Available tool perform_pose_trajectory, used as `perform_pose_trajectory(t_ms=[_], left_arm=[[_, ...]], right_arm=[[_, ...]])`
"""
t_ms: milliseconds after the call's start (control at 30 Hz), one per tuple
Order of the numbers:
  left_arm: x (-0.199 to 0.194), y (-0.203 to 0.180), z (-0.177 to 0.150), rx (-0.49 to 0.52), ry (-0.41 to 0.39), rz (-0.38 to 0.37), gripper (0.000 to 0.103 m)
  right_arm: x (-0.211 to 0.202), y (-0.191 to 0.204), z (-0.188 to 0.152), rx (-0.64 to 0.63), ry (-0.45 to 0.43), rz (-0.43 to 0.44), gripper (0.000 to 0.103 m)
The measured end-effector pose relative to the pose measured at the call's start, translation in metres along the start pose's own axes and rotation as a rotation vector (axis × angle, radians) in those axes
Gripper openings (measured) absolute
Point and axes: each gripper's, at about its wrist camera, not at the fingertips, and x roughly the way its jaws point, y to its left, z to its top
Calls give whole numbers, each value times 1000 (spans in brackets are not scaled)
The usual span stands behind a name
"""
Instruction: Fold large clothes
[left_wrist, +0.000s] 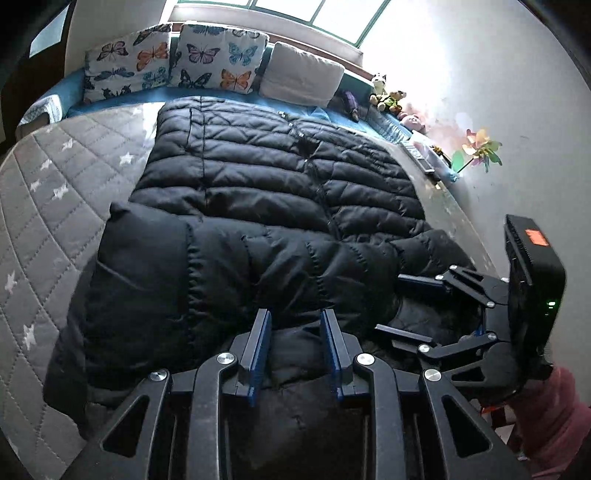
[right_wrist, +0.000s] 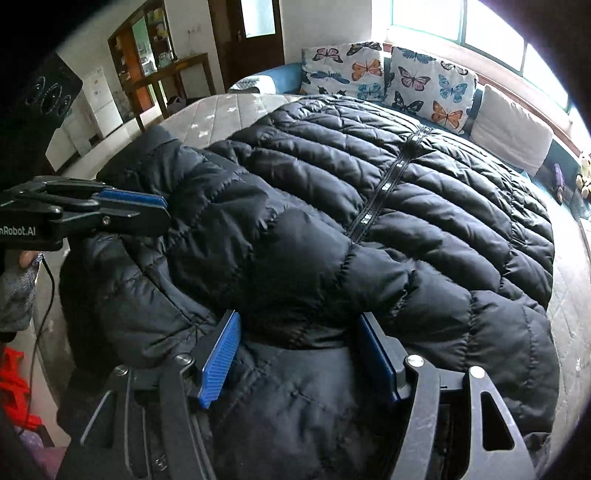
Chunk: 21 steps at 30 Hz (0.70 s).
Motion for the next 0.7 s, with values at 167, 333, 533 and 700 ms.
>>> perform_pose_trajectory(t_ms=[167, 333, 533, 700], left_arm=[[7, 4, -4, 5, -1, -11, 30], [10, 9, -6, 4, -3, -29, 30], [14, 12, -9, 1, -9, -35, 30], [17, 13, -9, -11, -11, -34, 30]], right_arm=[[-20, 0, 1, -15, -15, 5, 73], [-55, -21, -5, 28, -75, -38, 73], [-55, -63, -21, 129, -65, -133, 73], [-29, -76, -40, 180, -50, -106, 74]])
